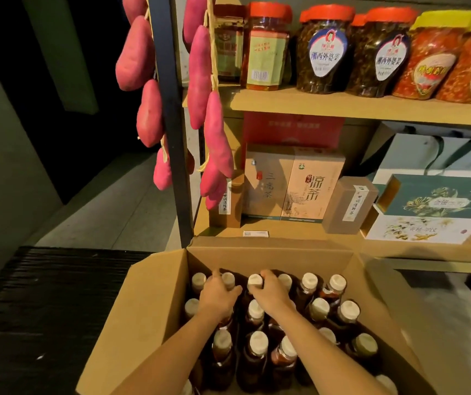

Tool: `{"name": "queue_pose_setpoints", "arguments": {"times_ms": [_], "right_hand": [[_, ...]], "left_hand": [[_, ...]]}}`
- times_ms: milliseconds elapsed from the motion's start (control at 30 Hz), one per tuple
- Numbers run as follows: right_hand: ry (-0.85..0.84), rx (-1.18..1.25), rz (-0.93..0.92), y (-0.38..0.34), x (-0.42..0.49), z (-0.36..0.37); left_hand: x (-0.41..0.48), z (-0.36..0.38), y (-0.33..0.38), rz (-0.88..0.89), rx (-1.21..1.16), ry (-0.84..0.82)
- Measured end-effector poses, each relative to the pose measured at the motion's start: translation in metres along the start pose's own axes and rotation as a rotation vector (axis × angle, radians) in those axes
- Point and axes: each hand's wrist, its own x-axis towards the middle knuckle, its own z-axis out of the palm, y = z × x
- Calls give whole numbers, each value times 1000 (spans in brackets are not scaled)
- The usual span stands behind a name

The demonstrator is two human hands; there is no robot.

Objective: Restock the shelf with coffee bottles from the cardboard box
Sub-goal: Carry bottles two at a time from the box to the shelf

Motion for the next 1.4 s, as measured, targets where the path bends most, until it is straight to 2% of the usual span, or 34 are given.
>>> {"name": "queue_pose_setpoints", "arguments": {"times_ms": [167, 367, 533, 633, 900, 1100, 1400], "right_hand": [[16, 2, 40, -2, 13, 8], [3, 48, 113, -1, 24, 22], [30, 88, 110, 11, 33, 28], [-11, 130, 137, 18, 40, 31], [-40, 151, 207, 25, 53, 36], [-23, 137, 154, 26, 52, 36], [163, 48, -91, 17, 30, 27]], "left_hand": [[8, 10, -2, -20, 48, -6], [19, 11, -5, -145, -32, 10], [28, 13, -6, -204, -29, -47], [33, 14, -5, -238, -13, -63], [38, 17, -3, -252, 47, -25], [35, 18, -10, -168, 94, 3], [8, 5, -3, 111, 176, 178]]}}
